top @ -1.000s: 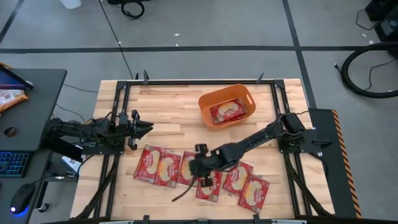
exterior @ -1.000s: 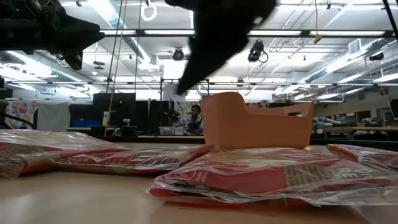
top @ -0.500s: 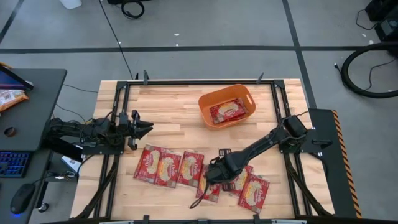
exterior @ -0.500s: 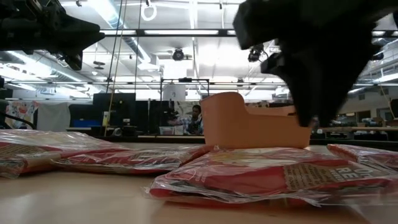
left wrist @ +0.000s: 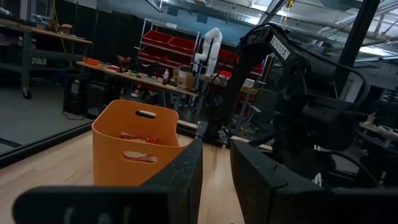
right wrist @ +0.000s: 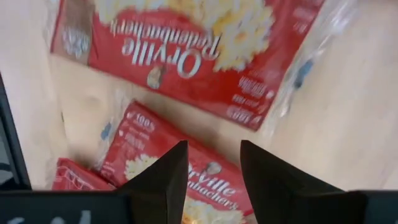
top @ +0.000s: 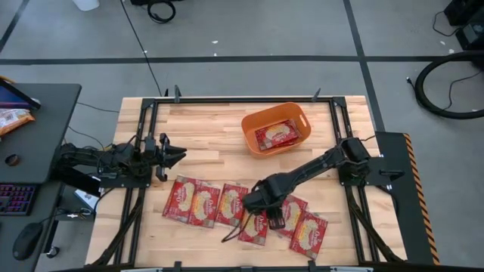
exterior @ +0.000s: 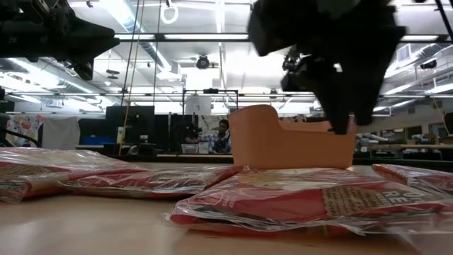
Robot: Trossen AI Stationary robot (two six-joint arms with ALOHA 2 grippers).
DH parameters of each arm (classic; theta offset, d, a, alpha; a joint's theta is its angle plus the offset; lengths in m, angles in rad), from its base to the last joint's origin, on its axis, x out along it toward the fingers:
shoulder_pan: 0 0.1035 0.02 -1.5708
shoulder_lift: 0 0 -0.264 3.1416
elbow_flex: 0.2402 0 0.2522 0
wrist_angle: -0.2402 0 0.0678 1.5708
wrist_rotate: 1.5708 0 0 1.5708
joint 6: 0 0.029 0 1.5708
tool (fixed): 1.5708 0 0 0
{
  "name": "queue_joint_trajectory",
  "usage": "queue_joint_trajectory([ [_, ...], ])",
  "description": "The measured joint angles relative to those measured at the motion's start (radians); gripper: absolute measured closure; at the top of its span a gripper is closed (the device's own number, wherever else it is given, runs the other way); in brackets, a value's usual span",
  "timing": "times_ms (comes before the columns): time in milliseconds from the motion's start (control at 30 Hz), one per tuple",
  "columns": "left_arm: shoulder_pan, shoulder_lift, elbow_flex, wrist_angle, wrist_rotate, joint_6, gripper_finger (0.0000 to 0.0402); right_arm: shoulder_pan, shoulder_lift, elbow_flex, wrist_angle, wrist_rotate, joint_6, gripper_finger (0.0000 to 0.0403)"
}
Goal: Sort popcorn bags into baskets
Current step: Put the popcorn pack into the orange bin
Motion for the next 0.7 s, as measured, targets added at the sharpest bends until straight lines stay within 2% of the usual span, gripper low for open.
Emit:
queue_joint_trajectory([
  [333,0.000,0.000,0.000,-0.005,0.000,0.000,0.0315,-0.011,0.234,0.303,-0.297,-0.032,-0.215,0.0252],
  [500,0.000,0.000,0.000,-0.005,0.000,0.000,0.0315,-0.010,0.289,0.325,-0.340,-0.113,-0.338,0.0252],
  [700,0.000,0.000,0.000,-0.006,0.000,0.000,0.0315,-0.011,0.313,0.325,-0.387,-0.105,-0.466,0.0252],
])
